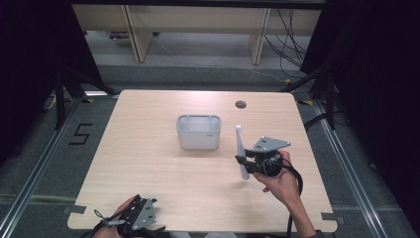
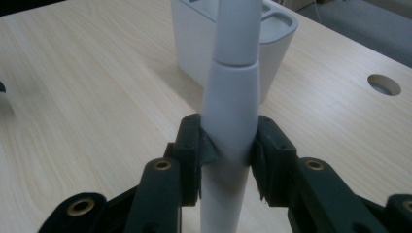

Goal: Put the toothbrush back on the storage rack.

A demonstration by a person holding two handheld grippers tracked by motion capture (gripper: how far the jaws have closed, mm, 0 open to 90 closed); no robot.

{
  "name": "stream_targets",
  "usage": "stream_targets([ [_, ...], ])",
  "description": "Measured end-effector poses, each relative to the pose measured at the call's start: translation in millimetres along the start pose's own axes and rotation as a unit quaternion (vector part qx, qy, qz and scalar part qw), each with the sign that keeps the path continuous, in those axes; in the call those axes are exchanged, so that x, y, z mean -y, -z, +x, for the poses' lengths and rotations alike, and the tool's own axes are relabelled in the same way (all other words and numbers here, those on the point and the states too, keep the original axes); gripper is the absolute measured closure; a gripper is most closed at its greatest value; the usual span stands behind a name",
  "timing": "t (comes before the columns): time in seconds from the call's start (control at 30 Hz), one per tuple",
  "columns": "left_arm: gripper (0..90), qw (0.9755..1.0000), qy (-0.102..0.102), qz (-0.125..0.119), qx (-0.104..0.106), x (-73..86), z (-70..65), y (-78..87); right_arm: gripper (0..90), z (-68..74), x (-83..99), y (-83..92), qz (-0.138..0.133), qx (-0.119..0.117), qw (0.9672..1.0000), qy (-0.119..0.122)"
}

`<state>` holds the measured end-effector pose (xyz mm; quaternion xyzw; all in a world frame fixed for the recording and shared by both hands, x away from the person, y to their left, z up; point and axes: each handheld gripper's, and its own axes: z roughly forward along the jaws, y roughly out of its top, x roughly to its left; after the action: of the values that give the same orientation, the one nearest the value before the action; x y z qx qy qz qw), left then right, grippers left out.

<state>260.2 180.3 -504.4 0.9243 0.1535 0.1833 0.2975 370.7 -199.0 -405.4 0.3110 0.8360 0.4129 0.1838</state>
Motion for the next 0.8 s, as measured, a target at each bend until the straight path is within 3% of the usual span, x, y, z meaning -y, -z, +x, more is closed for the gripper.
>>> stream_targets([
  [0.23, 15.2, 1.0000, 0.000, 0.000, 0.000, -0.3, -0.2, 0.8, 66.8, -5.6, -11.0, -3.8, -0.025, 0.003, 0.9997, 0.001],
  [0.27, 15.3, 0.9998, -0.001, 0.010, 0.015, -1.1, 1.5, 2.1, 66.8, -6.1, -13.3, -4.0, -0.029, 0.009, 0.9995, -0.004],
  [0.37, 15.3, 0.9998, -0.001, 0.010, 0.015, -1.1, 1.5, 2.4, 66.8, -8.5, -20.9, -7.0, -0.040, 0.007, 0.9991, -0.013],
  [0.47, 15.3, 1.0000, -0.003, 0.002, 0.002, -0.5, 0.8, 0.8, 66.8, -10.2, -24.8, -9.4, -0.050, 0.007, 0.9987, -0.011],
  [0.5, 15.3, 0.9999, -0.003, 0.004, -0.013, -0.6, -0.5, 0.9, 66.8, -10.8, -26.8, -9.2, -0.047, 0.006, 0.9988, -0.011],
  [0.7, 15.3, 0.9999, -0.003, 0.005, -0.012, -0.6, -0.5, 0.9, 66.7, -12.5, -39.1, -13.5, -0.066, 0.008, 0.9976, -0.022],
  [0.77, 15.3, 1.0000, -0.003, 0.003, -0.009, -0.6, -0.3, 1.1, 66.8, -14.9, -43.1, -14.7, -0.069, 0.004, 0.9975, -0.017],
  [0.8, 15.3, 1.0000, -0.003, 0.002, 0.003, -0.6, 0.6, 1.3, 66.8, -14.9, -43.1, -14.7, -0.069, 0.004, 0.9975, -0.017],
])
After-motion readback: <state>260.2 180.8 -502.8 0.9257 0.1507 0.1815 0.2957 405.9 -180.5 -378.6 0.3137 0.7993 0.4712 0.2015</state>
